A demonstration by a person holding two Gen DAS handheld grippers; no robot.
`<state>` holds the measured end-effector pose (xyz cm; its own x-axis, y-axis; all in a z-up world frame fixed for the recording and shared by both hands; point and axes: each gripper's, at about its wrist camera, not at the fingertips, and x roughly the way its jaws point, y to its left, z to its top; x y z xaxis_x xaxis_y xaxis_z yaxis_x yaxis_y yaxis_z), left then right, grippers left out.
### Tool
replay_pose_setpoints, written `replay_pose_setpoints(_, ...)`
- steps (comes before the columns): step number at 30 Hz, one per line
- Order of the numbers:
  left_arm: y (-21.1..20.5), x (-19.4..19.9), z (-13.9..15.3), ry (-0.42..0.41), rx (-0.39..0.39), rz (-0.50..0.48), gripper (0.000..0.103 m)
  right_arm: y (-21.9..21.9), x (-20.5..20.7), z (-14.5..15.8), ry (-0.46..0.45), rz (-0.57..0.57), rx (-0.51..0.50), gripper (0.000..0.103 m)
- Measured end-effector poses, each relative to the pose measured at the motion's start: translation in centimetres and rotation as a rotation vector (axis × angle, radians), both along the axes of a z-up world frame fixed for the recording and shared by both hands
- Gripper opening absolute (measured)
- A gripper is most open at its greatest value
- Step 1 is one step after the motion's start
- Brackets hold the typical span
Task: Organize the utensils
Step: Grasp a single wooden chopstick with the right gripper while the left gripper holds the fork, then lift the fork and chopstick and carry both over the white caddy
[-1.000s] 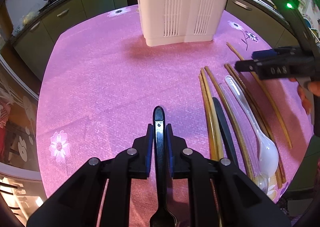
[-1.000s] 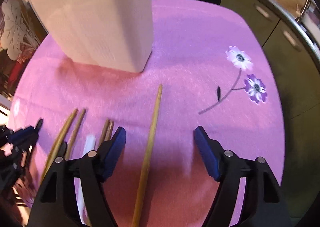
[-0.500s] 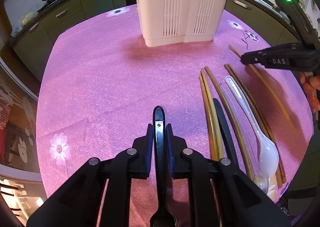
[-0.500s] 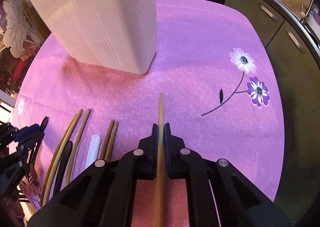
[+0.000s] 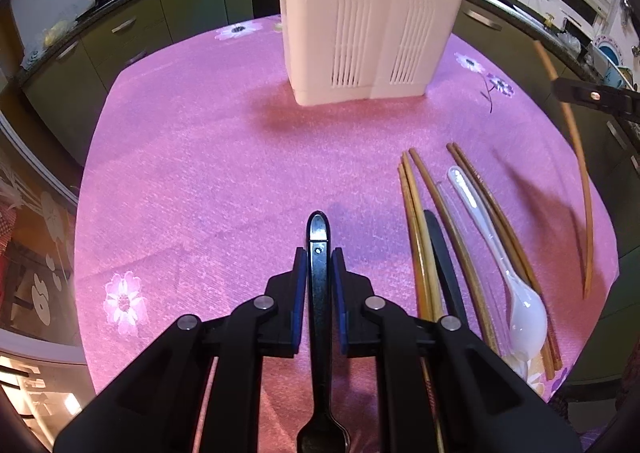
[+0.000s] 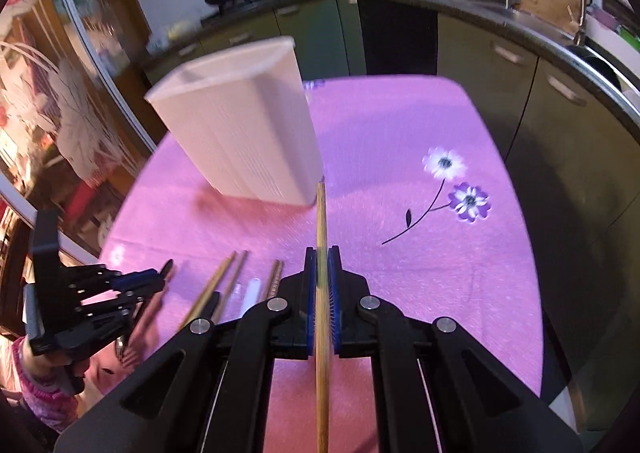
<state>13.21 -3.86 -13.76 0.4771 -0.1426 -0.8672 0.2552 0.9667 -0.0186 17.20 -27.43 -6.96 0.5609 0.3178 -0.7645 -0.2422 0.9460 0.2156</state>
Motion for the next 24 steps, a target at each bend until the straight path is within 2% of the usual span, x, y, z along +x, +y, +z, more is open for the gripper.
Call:
replay_pose_setpoints(4, 0.2, -0.2, 1.4, -0.031, -0.006, 0.005, 0.012, -0.3, -2.3, 2.2, -0.049, 0.001, 0.025, 0.007)
replay_pose_setpoints(12, 0.1, -0.7, 5.4, -0.099, -0.042, -0.006, 0.012, -0.5, -4.2, 5.3, -0.128, 0.014, 0.067, 0.007)
replay_pose_setpoints(20, -0.3, 0.7, 13.9, -0.238, -0.122, -0.042, 0.012, -0.5, -5.1, 7.9, -0.192, 0.029, 0.088, 0.007)
replay_pose_setpoints(24, -1.3, 2.4, 18.8, -0.366, -0.159, -0.028, 0.012, -0.6, -5.3, 8.5, -0.208, 0.031, 0.092, 0.007)
